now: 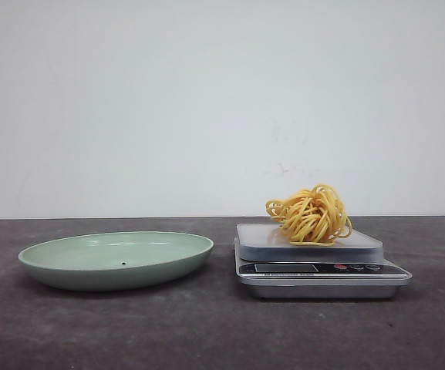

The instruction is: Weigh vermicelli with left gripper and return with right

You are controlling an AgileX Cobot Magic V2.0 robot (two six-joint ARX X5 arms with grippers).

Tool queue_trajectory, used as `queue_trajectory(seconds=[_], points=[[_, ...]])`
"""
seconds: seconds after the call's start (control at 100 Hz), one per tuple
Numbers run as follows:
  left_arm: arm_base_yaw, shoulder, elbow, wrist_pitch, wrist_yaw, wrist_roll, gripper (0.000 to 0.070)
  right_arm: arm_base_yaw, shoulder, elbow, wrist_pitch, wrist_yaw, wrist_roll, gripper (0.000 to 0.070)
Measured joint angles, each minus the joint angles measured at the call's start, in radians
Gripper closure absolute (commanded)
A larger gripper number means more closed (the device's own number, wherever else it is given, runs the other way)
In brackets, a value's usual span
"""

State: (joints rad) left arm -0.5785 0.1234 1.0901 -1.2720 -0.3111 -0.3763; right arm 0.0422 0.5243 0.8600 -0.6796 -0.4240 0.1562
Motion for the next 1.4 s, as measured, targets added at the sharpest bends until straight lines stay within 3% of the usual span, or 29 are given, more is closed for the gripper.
queue_trajectory(seconds=[0.31, 0.56, 0.82, 1.02, 1.4], points=[[0.002, -0.009, -0.081, 0.05, 0.003, -0.017, 0.0351, 0.095, 0.1, 0.08, 0.009, 0.012, 0.009, 0.0143], [0.002, -0.009, -0.081, 0.048, 0.003, -0.016, 0.0351, 0.233, 0.382, 0.272, -0.064, 0.138, 0.037, 0.0154], [0.002, -0.009, -0.081, 0.048, 0.003, -0.016, 0.0351, 0.354, 0.698, 0.312, -0.024, 0.193, 0.071, 0.0157], [0.002, -0.009, -0.081, 0.044, 0.003, -0.016, 0.0351, 0.366, 0.933, 0.312, 0.043, 0.216, 0.104, 0.0217], [0.002, -0.009, -0.081, 0.001, 0.003, -0.016, 0.0351, 0.367, 1.148, 0.318, 0.151, 0.237, 0.115, 0.0218]])
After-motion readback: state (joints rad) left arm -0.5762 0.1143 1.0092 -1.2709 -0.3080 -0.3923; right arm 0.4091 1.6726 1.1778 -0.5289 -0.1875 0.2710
